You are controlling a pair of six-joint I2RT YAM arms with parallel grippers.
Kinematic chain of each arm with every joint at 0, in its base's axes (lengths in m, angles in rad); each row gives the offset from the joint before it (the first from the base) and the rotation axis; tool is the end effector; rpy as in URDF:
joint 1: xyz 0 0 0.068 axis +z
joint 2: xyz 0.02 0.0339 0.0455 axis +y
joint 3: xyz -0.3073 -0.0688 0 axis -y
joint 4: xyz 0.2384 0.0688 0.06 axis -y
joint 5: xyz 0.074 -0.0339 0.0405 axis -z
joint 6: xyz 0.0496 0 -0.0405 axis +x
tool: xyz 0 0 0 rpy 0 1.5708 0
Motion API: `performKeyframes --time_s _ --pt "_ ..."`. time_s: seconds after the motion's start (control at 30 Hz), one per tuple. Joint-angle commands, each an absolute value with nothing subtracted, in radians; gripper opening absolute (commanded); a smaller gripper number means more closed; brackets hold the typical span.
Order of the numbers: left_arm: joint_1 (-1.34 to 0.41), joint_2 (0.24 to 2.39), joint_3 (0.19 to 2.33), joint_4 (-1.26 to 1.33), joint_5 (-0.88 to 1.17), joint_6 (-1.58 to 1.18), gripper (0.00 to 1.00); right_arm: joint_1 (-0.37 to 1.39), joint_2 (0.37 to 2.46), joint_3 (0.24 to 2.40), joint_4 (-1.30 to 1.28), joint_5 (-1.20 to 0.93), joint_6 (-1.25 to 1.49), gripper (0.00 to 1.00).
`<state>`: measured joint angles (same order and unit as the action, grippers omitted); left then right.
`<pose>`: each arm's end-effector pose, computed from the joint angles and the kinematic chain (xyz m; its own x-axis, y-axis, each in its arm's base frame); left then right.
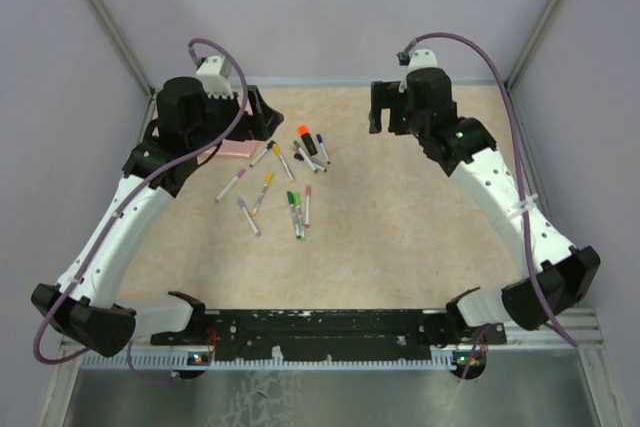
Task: Open the pen caps
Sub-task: Pick up the pen from the center of the board.
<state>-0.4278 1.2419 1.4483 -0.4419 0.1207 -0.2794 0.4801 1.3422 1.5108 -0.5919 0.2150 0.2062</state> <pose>0.2356 -0.1140 0.4832 -0.3470 -0.1427 -0.9269 0.4397 0.8482 -0.2952 0.2594 0.1232 0.4617 -0.4137 0.0101 -0.9104 -0.1982 0.9750 0.1009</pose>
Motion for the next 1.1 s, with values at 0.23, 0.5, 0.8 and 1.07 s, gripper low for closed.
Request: performKeyframes --time_s 0.23,0.5,0.8,1.07 --pt "-0.357 1.131 1.134 -0.357 0.1 -0.301 0.98 0.437 1.383 1.37 -0.438 0.142 0.271 0.97" --pt "-0.33 1.002 0.911 -0.304 0.106 -0.379 0.98 0.42 1.364 1.213 -0.309 -0.003 0.243 0.98" --pt "-0.319 0.929 0.752 -0.351 0.059 -0.5 0.96 0.448 1.343 1.109 -0.254 -0.196 0.21 0.98" --pt "-0.317 0.981 0.689 -0.405 -0.012 -0.578 0.95 0.457 1.327 0.997 -0.188 -0.286 0.244 0.98"
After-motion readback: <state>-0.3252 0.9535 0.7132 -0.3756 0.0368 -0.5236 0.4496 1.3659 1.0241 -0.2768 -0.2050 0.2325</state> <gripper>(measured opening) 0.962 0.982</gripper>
